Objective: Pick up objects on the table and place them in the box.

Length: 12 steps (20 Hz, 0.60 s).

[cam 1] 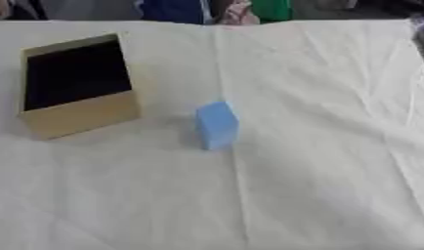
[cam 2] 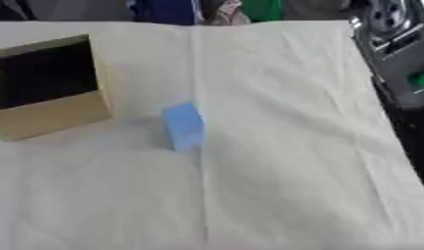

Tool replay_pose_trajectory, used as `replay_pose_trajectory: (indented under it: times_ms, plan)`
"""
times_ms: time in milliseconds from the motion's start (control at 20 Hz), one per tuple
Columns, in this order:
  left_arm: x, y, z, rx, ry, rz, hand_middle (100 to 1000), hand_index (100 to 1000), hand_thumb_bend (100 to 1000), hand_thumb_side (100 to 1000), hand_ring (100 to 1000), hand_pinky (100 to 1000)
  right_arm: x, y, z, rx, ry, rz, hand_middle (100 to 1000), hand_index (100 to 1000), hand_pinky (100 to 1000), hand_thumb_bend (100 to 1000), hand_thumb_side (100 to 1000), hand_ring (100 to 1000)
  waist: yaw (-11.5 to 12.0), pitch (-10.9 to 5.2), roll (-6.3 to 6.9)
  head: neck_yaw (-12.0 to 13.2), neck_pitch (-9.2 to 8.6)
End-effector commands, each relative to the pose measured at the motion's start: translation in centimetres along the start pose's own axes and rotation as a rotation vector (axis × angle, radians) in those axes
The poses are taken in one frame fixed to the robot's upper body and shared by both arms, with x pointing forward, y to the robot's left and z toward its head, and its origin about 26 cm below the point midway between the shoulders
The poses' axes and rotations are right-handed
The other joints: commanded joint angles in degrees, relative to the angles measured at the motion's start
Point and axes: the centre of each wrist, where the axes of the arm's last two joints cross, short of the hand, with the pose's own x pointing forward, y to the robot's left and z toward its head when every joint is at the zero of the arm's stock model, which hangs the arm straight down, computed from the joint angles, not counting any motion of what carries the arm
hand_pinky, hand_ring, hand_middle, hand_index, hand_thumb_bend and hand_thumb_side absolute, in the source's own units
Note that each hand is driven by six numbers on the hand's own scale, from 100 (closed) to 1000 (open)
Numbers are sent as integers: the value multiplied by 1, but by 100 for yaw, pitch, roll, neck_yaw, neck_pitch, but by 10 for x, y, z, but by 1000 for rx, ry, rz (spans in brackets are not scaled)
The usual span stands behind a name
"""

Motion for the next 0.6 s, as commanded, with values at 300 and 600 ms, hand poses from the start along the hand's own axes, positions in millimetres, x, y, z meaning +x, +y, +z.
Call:
replay_pose_trajectory:
  times_ms: [300, 600]
  plan:
    - [5, 0, -6, -22, -22, 12, 743, 878, 161, 1000, 901, 753, 21, 40, -43, 224, -118, 137, 863, 943, 813, 100, 1000, 859, 38, -163, -3, -98, 48]
    - [5, 1, -6, -21, -21, 9, 743, 878, 161, 1000, 902, 753, 42, 77, -62, 412, -154, 167, 850, 947, 814, 100, 1000, 858, -1, -162, 3, -71, 27]
